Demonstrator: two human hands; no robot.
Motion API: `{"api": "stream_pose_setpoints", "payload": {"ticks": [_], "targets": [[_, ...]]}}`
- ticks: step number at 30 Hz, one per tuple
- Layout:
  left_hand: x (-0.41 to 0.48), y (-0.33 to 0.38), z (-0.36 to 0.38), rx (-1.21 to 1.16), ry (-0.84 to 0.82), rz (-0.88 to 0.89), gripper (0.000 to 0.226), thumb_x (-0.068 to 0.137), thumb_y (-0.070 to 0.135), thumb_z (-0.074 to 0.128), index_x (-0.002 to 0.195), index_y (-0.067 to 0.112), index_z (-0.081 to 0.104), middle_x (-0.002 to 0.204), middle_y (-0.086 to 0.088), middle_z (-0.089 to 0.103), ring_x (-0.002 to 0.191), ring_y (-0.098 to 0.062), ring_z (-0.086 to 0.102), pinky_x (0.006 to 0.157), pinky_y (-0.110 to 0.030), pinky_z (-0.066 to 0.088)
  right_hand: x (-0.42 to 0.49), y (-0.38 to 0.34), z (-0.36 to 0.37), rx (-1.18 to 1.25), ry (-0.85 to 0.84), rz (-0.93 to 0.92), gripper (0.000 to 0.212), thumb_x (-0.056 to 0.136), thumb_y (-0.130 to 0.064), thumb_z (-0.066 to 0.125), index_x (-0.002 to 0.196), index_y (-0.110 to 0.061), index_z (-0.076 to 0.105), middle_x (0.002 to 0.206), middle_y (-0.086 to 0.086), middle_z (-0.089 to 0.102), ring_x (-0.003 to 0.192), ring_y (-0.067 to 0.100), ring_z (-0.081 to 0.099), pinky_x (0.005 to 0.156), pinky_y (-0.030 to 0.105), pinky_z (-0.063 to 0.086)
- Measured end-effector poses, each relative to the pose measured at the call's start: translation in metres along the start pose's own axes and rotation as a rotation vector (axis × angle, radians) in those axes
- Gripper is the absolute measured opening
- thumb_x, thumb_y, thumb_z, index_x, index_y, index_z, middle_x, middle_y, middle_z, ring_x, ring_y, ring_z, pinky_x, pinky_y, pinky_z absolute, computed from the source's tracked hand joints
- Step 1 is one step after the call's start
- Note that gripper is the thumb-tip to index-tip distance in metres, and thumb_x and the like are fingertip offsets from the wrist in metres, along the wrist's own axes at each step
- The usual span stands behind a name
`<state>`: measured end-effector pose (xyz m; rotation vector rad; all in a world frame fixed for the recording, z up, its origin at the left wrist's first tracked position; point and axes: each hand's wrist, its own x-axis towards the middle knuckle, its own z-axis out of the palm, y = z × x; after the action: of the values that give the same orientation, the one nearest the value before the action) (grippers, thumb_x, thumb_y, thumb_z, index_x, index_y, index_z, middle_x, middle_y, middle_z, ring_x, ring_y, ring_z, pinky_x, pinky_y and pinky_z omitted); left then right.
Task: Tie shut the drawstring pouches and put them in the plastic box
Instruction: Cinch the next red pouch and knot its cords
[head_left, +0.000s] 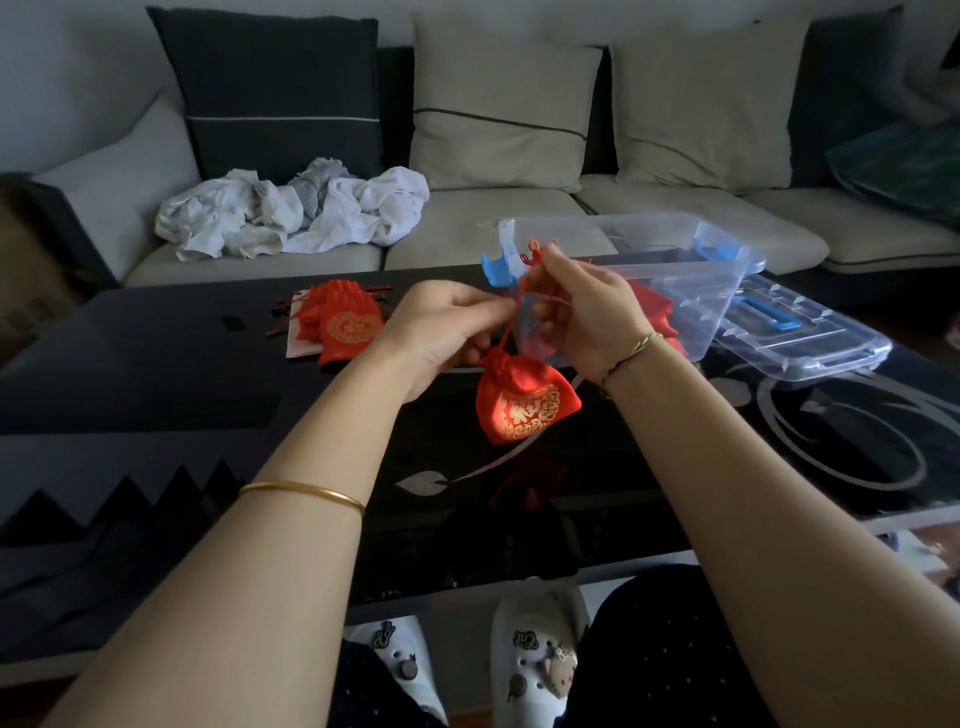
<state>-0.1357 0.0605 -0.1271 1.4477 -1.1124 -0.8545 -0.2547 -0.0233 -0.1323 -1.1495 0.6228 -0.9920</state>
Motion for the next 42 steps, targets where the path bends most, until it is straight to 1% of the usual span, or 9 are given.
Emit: {"api": "stream_pose_setpoints", "payload": {"ticks": [4,9,14,18,23,27,30,35,42], "targets": [[0.001,-0.001,0.003,0.115,-0.046,0.024,0.009,0.084,0.021,0.069,0.081,0.013,0.07,0.053,0.002,0.05,0.048,-0.008,0.044,0.045,-0.015,0.038,-0.003,0.001,0.005,-0.148,-0.014,-0.044,0.036,0.094,-0.029,0.051,0.064,-0.011,0.06,0.067,0.006,0.059,0.042,0.009,0.042,0.044,0.021,0.032],[0.003,-0.003,0.002,0.09,-0.034,0.012,0.013,0.088,0.02,0.065,0.078,0.014,0.068,0.059,0.001,0.055,0.05,-0.006,0.048,0.047,-0.017,0.039,-0.006,-0.001,0.006,-0.207,-0.02,0.132,0.037,0.099,-0.034,0.038,0.078,-0.008,0.054,0.046,0.001,0.055,0.04,0.013,0.044,0.045,0.022,0.034],[0.002,-0.001,0.004,0.01,-0.013,0.0,0.014,0.091,0.015,0.059,0.078,0.015,0.063,0.064,-0.002,0.056,0.052,-0.006,0.05,0.046,-0.015,0.041,-0.012,-0.003,0.007,-0.152,-0.092,0.139,0.016,0.094,-0.006,0.042,0.083,-0.007,0.053,0.058,0.007,0.062,0.048,0.014,0.06,0.046,0.019,0.047],[0.005,-0.004,0.003,0.007,0.068,-0.005,0.016,0.093,0.013,0.056,0.078,0.015,0.06,0.066,-0.003,0.059,0.053,-0.008,0.053,0.048,-0.017,0.045,-0.013,-0.003,0.007,-0.209,-0.084,0.111,0.018,0.092,0.004,0.039,0.08,-0.007,0.048,0.068,0.012,0.056,0.051,0.014,0.057,0.051,0.022,0.049],[0.008,-0.006,0.002,0.013,0.182,-0.013,0.018,0.094,0.011,0.054,0.077,0.013,0.059,0.067,-0.004,0.059,0.049,-0.007,0.055,0.046,-0.017,0.047,-0.013,0.001,0.0,-0.516,-0.101,-0.071,0.02,0.081,0.004,0.062,0.074,-0.01,0.049,0.063,0.007,0.055,0.056,0.016,0.053,0.059,0.028,0.047],[0.01,-0.005,0.002,0.001,0.212,-0.021,0.018,0.093,0.009,0.055,0.075,0.013,0.058,0.064,-0.004,0.058,0.04,-0.003,0.052,0.046,-0.017,0.048,-0.016,0.004,0.003,-0.764,-0.121,-0.223,0.018,0.074,-0.01,0.075,0.073,-0.016,0.058,0.069,0.003,0.057,0.062,0.011,0.052,0.058,0.022,0.046],[0.009,-0.005,0.003,0.024,0.222,-0.029,0.018,0.092,0.008,0.056,0.075,0.013,0.059,0.064,-0.005,0.058,0.04,-0.005,0.051,0.048,-0.019,0.05,-0.018,0.003,0.005,-0.84,-0.115,-0.314,0.012,0.074,-0.012,0.075,0.081,-0.013,0.065,0.082,0.011,0.066,0.072,0.014,0.057,0.071,0.029,0.052],[0.01,-0.004,0.003,0.092,0.27,-0.003,0.02,0.09,0.007,0.058,0.071,0.013,0.061,0.059,-0.004,0.059,0.037,-0.006,0.051,0.051,-0.023,0.051,-0.021,0.0,0.008,-0.995,-0.116,-0.411,0.01,0.076,-0.016,0.073,0.085,-0.015,0.071,0.079,-0.005,0.063,0.074,0.007,0.056,0.077,0.027,0.049],[0.01,0.0,0.003,0.216,0.328,0.062,0.005,0.084,0.005,0.06,0.084,0.007,0.065,0.062,-0.007,0.062,0.041,-0.008,0.054,0.055,-0.026,0.052,-0.02,0.0,0.014,-1.207,-0.12,-0.543,0.012,0.082,-0.014,0.064,0.088,-0.01,0.073,0.082,-0.003,0.055,0.078,0.008,0.047,0.062,0.01,0.033]]}}
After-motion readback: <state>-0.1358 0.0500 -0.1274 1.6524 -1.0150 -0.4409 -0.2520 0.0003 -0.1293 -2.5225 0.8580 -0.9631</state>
